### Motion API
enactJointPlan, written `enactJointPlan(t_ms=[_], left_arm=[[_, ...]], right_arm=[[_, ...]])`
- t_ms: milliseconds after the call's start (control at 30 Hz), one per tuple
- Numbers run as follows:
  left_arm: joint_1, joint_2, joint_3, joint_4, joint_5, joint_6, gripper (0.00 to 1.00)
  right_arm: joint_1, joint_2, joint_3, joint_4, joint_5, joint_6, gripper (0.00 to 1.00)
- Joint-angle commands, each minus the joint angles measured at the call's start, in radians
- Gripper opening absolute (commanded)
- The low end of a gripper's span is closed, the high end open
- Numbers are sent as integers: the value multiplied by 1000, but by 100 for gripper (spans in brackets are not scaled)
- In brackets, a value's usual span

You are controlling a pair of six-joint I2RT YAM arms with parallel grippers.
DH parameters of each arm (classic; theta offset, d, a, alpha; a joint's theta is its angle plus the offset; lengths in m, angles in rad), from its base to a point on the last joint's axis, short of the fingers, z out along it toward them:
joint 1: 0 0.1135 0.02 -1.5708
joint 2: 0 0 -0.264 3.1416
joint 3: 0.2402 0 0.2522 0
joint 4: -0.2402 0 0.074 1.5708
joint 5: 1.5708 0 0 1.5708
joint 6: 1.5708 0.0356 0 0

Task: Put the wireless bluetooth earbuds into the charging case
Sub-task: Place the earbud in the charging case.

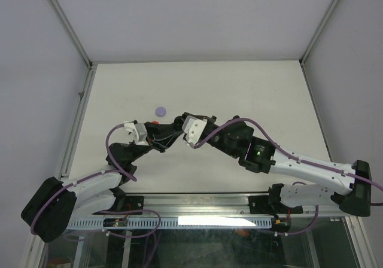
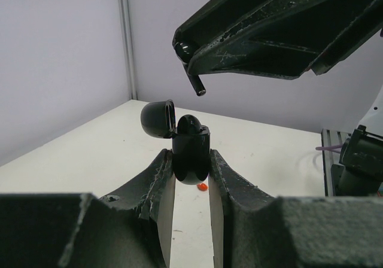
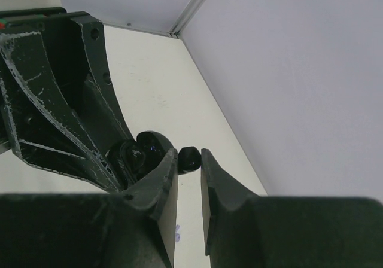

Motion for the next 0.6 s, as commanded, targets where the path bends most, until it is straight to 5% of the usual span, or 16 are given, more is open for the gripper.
enactJointPlan(t_ms=[0,567], left_arm=[[8,-10,35,81,26,-35,0],[8,26,45,139,20,-87,0]], right_arm=[[10,-1,-5,66,32,-31,15],[16,8,-19,53,-4,-31,16]])
